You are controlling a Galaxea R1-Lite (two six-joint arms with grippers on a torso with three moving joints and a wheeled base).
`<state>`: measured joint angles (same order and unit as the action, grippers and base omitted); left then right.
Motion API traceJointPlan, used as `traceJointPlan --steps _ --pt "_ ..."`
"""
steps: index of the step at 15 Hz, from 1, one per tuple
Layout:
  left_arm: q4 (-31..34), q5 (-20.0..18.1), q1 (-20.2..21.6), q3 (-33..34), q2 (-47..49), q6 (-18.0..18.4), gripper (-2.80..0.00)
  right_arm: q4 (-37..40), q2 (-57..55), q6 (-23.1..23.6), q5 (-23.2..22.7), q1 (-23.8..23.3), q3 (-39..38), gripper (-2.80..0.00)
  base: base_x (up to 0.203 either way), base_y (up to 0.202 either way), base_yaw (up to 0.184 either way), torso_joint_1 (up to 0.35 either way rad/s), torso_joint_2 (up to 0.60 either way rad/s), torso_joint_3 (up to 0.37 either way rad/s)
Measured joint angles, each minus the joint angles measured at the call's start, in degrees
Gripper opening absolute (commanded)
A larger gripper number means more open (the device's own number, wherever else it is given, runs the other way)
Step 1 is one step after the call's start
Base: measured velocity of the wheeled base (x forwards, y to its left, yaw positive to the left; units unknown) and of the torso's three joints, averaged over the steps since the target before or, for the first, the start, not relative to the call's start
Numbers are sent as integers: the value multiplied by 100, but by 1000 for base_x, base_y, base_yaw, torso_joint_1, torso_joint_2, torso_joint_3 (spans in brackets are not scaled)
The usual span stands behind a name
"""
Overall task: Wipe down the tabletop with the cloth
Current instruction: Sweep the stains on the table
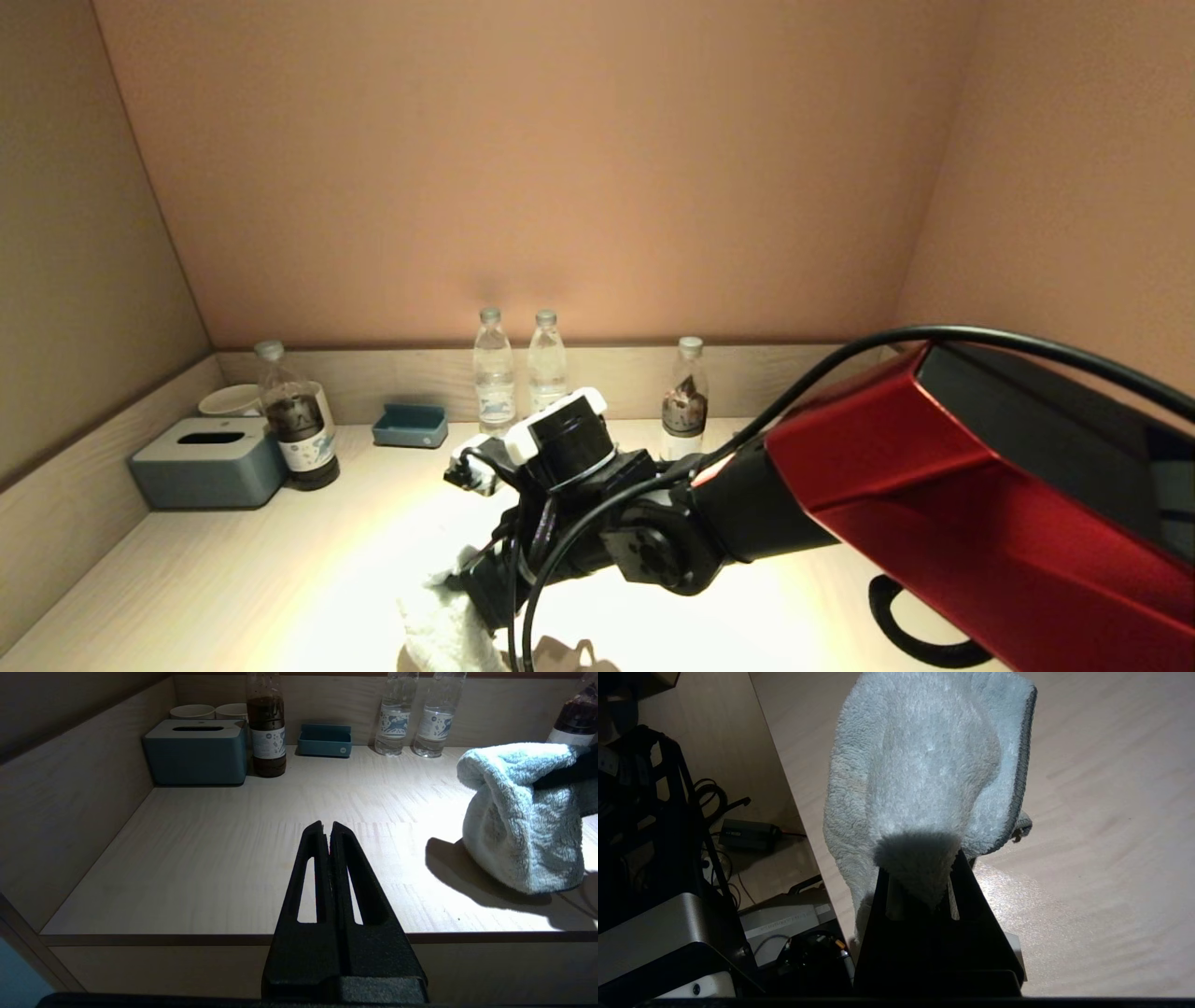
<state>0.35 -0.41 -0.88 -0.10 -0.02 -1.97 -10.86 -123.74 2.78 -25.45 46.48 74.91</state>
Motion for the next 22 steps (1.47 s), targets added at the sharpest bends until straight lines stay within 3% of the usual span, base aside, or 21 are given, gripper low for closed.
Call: traceJointPlan --steps 3,7,22 --pt "4 -1 2 0 1 0 -280 6 -142 -9 -255 317 2 -280 0 0 0 0 0 0" --pt "5 -2 0 0 2 -2 -280 21 -224 -17 -274 692 -60 -280 0 0 0 0 0 0" --pt "0 0 0 0 0 -2 -280 -24 -110 -35 -266 1308 -172 -280 0 0 0 0 0 0"
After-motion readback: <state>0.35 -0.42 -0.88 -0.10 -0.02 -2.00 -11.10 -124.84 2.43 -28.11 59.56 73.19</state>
